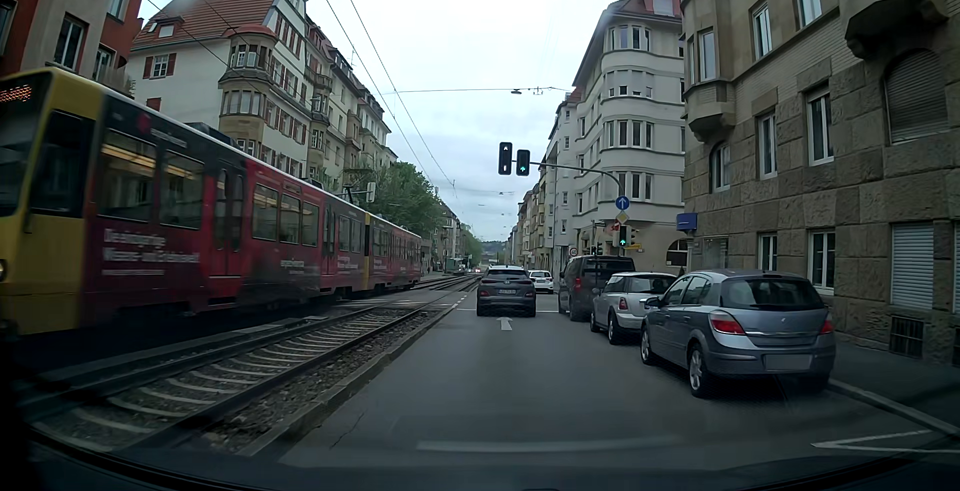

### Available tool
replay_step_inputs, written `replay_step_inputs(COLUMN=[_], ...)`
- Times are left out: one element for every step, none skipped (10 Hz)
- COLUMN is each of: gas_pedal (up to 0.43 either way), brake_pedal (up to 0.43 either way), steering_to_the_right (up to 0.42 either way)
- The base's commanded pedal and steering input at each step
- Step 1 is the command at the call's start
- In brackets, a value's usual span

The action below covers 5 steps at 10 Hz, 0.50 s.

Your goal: Follow the waypoints while adhering to traffic rules and regulations

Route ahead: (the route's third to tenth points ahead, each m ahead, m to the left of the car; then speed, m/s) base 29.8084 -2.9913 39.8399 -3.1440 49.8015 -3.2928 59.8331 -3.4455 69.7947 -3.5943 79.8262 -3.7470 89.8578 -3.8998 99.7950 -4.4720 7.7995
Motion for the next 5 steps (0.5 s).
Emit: replay_step_inputs(gas_pedal=[0.008,0.008,0.008,0.008,0.0], brake_pedal=[0.0,0.0,0.0,0.0,0.0], steering_to_the_right=[0.001,0.0,-0.001,-0.001,0.0])
